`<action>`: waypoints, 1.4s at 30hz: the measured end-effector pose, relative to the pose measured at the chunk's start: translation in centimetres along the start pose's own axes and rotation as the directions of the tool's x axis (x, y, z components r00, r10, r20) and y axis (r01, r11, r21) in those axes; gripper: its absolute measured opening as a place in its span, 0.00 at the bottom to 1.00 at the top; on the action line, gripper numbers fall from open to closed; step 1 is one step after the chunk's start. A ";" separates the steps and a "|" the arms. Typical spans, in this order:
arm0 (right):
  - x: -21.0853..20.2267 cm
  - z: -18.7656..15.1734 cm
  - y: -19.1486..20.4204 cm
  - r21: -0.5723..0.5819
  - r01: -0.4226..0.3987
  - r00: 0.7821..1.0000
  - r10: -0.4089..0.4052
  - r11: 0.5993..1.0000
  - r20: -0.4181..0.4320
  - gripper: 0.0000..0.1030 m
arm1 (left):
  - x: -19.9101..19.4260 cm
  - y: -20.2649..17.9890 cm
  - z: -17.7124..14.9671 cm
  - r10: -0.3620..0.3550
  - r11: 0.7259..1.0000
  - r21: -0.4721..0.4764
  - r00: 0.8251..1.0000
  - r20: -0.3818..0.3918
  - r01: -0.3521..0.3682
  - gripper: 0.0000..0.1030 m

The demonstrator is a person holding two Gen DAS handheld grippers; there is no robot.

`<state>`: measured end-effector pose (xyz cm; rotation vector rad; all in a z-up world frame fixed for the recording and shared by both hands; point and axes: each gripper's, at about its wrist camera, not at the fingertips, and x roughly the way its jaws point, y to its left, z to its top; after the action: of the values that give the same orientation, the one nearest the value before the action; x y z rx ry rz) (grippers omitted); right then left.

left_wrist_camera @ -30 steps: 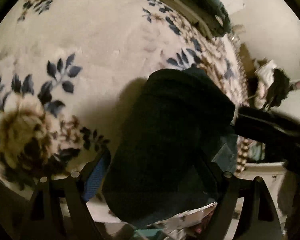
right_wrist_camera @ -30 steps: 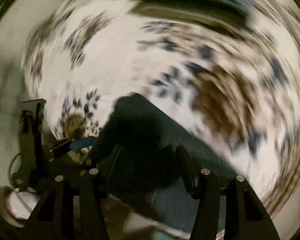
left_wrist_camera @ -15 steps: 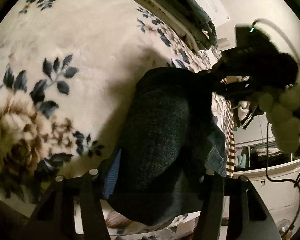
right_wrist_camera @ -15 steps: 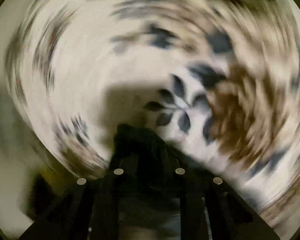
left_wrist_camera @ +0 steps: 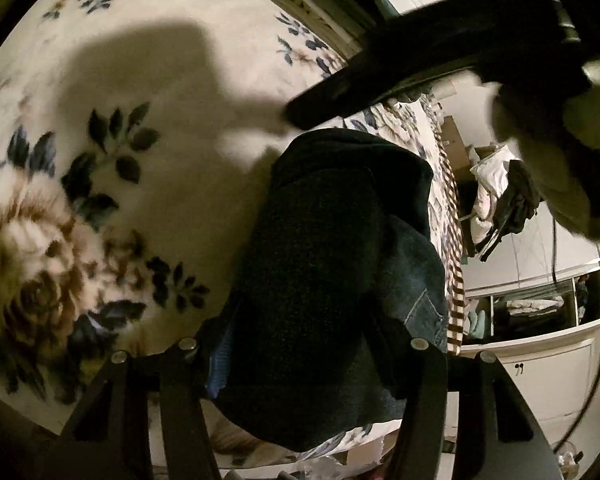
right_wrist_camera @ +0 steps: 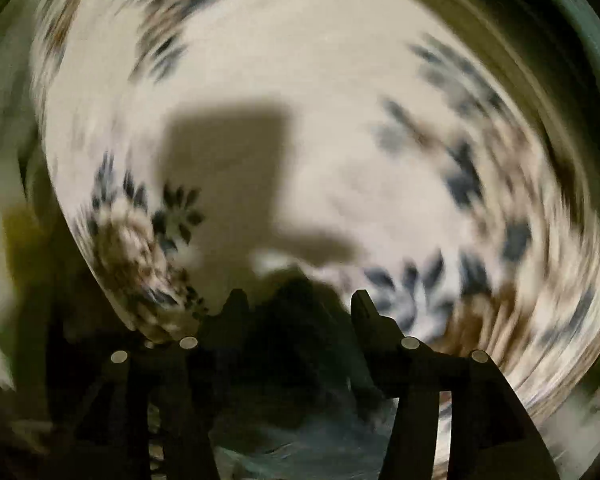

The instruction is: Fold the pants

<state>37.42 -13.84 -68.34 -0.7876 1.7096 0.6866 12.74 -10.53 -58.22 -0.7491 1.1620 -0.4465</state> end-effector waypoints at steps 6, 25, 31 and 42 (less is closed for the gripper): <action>2.9 1.4 0.6 -0.078 0.082 0.992 -0.089 0.994 -0.090 0.07 | -0.1 -0.2 -0.2 -0.013 1.000 0.000 1.000 0.012 0.013 0.53; 1.0 0.8 -0.5 -0.133 0.021 0.984 -0.044 0.991 -0.174 0.71 | 0.7 -2.8 -0.7 -0.010 0.999 0.043 1.000 0.024 0.009 0.52; 1.5 -0.6 -8.0 0.311 -0.095 0.984 0.136 0.946 -0.113 0.27 | 1.4 -4.1 -0.4 -0.015 0.997 0.081 0.999 0.048 0.012 0.52; 4.9 -10.3 -22.5 0.856 -0.473 0.807 0.492 0.206 0.328 0.07 | 1.5 -3.9 -0.3 -0.001 0.995 0.101 1.000 0.025 -0.002 0.52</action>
<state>48.16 -36.45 -71.81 0.6253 1.9886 -0.0125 13.27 -14.32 -56.40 -0.6652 1.1078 -0.4907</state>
